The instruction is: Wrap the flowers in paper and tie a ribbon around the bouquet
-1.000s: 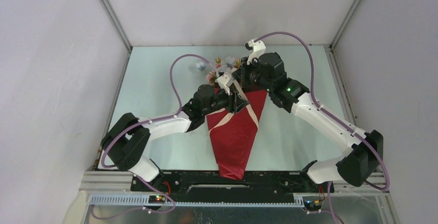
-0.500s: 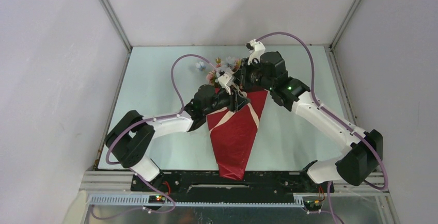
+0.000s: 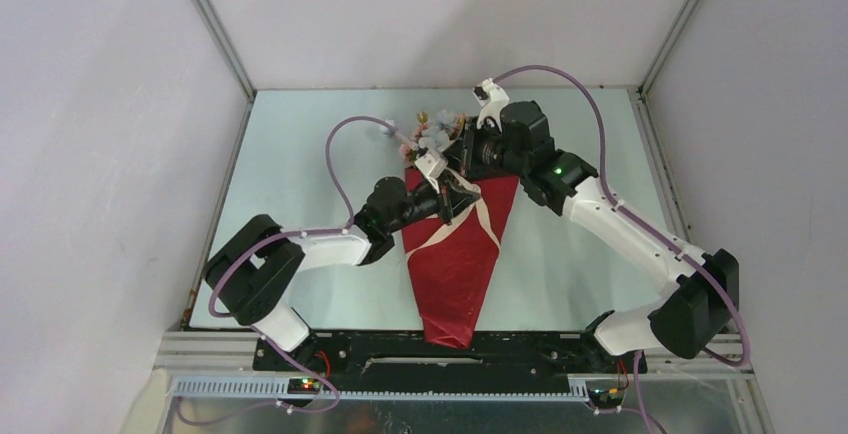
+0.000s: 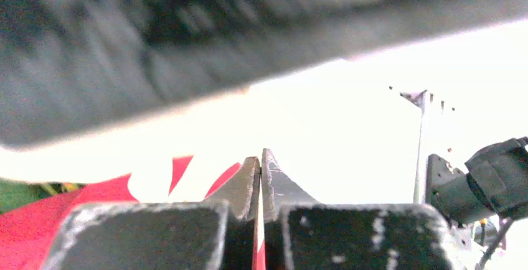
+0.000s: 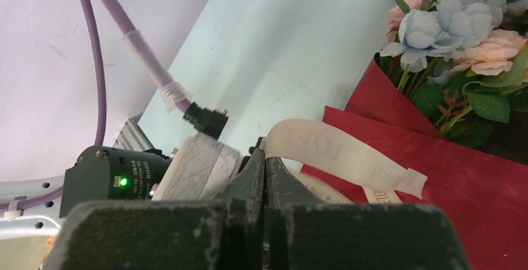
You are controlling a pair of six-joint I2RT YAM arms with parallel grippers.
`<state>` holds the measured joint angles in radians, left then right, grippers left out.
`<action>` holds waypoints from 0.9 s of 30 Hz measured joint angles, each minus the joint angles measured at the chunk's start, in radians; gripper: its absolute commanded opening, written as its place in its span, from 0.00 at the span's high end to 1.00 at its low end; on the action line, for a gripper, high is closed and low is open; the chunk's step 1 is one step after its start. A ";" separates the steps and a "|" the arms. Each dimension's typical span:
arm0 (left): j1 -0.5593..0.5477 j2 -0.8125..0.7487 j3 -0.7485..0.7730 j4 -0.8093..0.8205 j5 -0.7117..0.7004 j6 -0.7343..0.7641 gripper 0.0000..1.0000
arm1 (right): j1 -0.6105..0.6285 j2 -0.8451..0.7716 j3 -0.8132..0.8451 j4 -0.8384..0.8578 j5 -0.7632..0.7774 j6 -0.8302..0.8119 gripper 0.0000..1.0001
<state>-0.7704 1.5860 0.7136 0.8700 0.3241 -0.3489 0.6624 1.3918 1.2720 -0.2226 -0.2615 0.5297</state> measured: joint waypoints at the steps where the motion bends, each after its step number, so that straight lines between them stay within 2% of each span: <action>1: 0.000 0.000 -0.015 0.017 0.006 0.000 1.00 | -0.007 0.005 0.000 -0.002 -0.002 -0.003 0.98; 3: 0.000 -0.004 -0.056 0.044 0.024 -0.001 1.00 | -0.021 0.023 0.003 -0.008 -0.008 -0.010 0.96; 6: -0.003 -0.013 -0.089 0.049 0.032 0.000 1.00 | -0.047 0.101 0.062 -0.066 -0.044 -0.045 0.81; 8: -0.006 -0.023 -0.104 0.048 0.038 0.000 1.00 | -0.058 0.162 0.122 -0.122 -0.061 -0.082 0.64; 9: -0.009 -0.031 -0.109 0.048 0.040 0.000 1.00 | -0.060 0.187 0.148 -0.146 -0.066 -0.098 0.52; 15: -0.013 -0.072 -0.119 0.067 0.047 -0.001 1.00 | -0.091 0.238 0.203 -0.284 -0.084 -0.188 0.32; 19: -0.013 -0.085 -0.129 0.081 0.046 -0.002 1.00 | -0.172 0.188 0.147 -0.300 -0.048 -0.193 0.30; 24: -0.013 -0.103 -0.134 0.084 0.047 -0.002 1.00 | -0.294 0.031 0.004 -0.309 -0.016 -0.145 0.34; 27: -0.013 -0.125 -0.142 0.083 0.047 0.000 1.00 | -0.325 -0.005 -0.042 -0.316 -0.042 -0.117 0.38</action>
<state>-0.7837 1.4609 0.5720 0.9531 0.3714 -0.3489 0.3370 1.3865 1.2297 -0.5385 -0.3038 0.4126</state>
